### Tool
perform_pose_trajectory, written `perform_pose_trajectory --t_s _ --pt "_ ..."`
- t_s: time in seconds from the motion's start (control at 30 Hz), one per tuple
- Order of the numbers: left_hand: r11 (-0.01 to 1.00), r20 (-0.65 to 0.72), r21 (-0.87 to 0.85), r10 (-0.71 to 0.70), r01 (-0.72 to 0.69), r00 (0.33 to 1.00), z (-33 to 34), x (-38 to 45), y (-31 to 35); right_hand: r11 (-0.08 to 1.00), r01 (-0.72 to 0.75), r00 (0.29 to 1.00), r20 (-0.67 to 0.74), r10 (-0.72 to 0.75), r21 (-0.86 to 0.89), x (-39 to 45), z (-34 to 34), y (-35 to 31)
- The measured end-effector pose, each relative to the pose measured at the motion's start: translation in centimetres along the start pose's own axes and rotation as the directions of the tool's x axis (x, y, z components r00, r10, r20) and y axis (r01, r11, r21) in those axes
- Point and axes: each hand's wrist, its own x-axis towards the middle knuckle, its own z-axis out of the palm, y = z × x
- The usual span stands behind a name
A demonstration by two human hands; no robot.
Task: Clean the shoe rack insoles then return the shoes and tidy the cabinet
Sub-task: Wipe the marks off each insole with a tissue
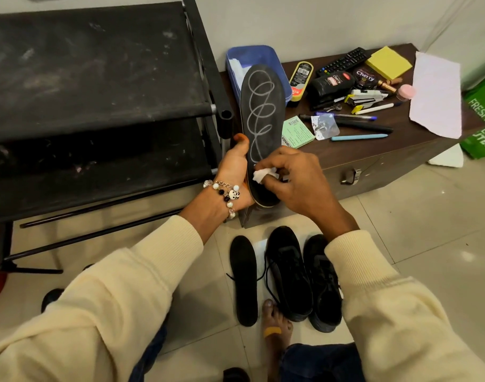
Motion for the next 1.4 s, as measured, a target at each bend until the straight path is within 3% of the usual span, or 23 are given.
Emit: perform_pose_trajectory --t_s 0.1,0.23,0.33,0.57,0.7,0.83,1.2,1.3,1.4 --pt "1.0 0.004 0.006 0.006 -0.006 1.0 0.1 -0.2 0.0 1.0 -0.014 0.999 0.049 0.014 -0.011 -0.1 -0.6 0.5" --pt "0.999 0.016 0.033 -0.003 0.003 1.0 0.2 -0.4 -0.3 0.983 -0.114 0.989 -0.116 0.097 -0.146 0.1 -0.3 1.1" --pt "0.999 -0.002 0.03 -0.012 0.012 1.0 0.1 -0.4 -0.3 0.984 -0.116 0.983 -0.158 0.094 -0.136 0.2 0.3 0.8" --pt "1.0 -0.012 -0.015 -0.016 0.016 1.0 0.0 -0.4 0.2 1.0 -0.023 0.991 0.131 0.024 -0.008 -0.1 -0.7 0.8" --pt "1.0 0.002 0.019 -0.023 0.023 1.0 0.1 -0.5 -0.2 0.977 -0.088 0.996 -0.042 0.081 -0.196 0.1 -0.7 1.3" --pt "0.999 0.023 0.04 -0.024 0.023 0.999 0.0 -0.3 -0.5 0.962 -0.175 0.976 -0.168 0.141 -0.207 0.2 -0.5 1.4" --pt "0.999 -0.062 0.011 -0.037 0.038 0.997 -0.2 0.2 -0.4 0.998 0.051 0.997 0.051 -0.053 0.041 -0.2 0.2 -0.6" --pt "0.999 -0.033 0.02 -0.035 0.036 0.999 -0.1 -0.1 -0.5 0.999 0.038 0.99 0.132 -0.043 0.035 -0.2 -0.6 0.0" --pt "0.999 0.031 0.043 -0.034 0.032 0.999 0.1 -0.4 -0.6 0.998 -0.046 0.997 0.054 0.047 -0.032 -0.1 -1.0 0.9"
